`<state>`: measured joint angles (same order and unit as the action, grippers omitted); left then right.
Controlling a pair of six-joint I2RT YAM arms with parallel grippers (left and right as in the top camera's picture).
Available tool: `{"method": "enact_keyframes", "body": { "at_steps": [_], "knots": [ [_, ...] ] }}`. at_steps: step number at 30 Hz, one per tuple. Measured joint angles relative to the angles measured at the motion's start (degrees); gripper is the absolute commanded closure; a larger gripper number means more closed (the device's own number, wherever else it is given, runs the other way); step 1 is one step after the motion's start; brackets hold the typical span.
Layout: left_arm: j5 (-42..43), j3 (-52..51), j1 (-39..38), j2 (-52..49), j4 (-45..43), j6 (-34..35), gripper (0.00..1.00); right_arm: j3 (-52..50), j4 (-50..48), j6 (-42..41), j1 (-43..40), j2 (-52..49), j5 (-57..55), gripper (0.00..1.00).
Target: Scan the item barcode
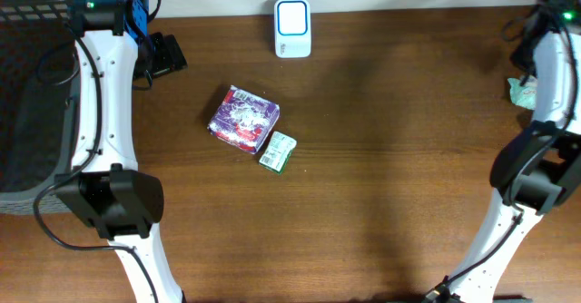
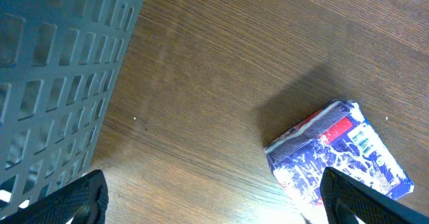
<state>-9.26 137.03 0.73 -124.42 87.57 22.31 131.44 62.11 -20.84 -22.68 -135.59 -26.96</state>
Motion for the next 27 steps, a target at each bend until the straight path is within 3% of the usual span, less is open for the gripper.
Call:
{"method": "enact_keyframes", "body": {
  "at_steps": [1,2,3,4,5,6,7,10,13,18,19,24,26,27],
  "knots": [
    [0.0,0.0,0.0,0.0,0.0,0.0,0.01,0.0,0.3,-0.1,-1.0,0.0,0.0,0.92],
    [0.0,0.0,0.0,0.0,0.0,0.0,0.01,0.0,0.3,-0.2,-1.6,0.0,0.0,0.73],
    [0.0,0.0,0.0,0.0,0.0,0.0,0.01,0.0,0.3,-0.2,-2.0,0.0,0.0,0.66],
    [0.0,0.0,0.0,0.0,0.0,0.0,0.01,0.0,0.3,-0.1,-2.4,0.0,0.0,0.65],
    [0.0,0.0,0.0,0.0,0.0,0.0,0.01,0.0,0.3,-0.4,-2.8,0.0,0.0,0.52],
    [0.0,0.0,0.0,0.0,0.0,0.0,0.01,0.0,0.4,-0.2,-3.2,0.0,0.0,0.2],
    [0.0,0.0,0.0,0.0,0.0,0.0,0.01,0.0,0.7,-0.3,-3.6,0.0,0.0,0.01],
    [0.0,0.0,0.0,0.0,0.0,0.0,0.01,0.0,1.4,0.0,-4.2,0.0,1.2,0.02],
    [0.0,0.0,0.0,0.0,0.0,0.0,0.01,0.0,0.4,4.4,-3.7,0.0,12.8,0.02],
    [0.0,0.0,0.0,0.0,0.0,0.0,0.01,0.0,0.4,7.7,0.9,0.0,31.0,0.51],
    [0.0,0.0,0.0,0.0,0.0,0.0,0.01,0.0,0.7,7.7,3.3,0.0,34.5,0.51],
    [0.0,0.0,0.0,0.0,0.0,0.0,0.01,0.0,9.6,8.1,15.6,-0.1,40.3,0.25],
    [0.0,0.0,0.0,0.0,0.0,0.0,0.01,0.0,12.2,8.5,21.3,-0.1,41.6,0.02],
    [0.0,0.0,0.0,0.0,0.0,0.0,0.01,0.0,14.3,8.4,24.0,-0.1,42.0,0.01]
  ]
}}
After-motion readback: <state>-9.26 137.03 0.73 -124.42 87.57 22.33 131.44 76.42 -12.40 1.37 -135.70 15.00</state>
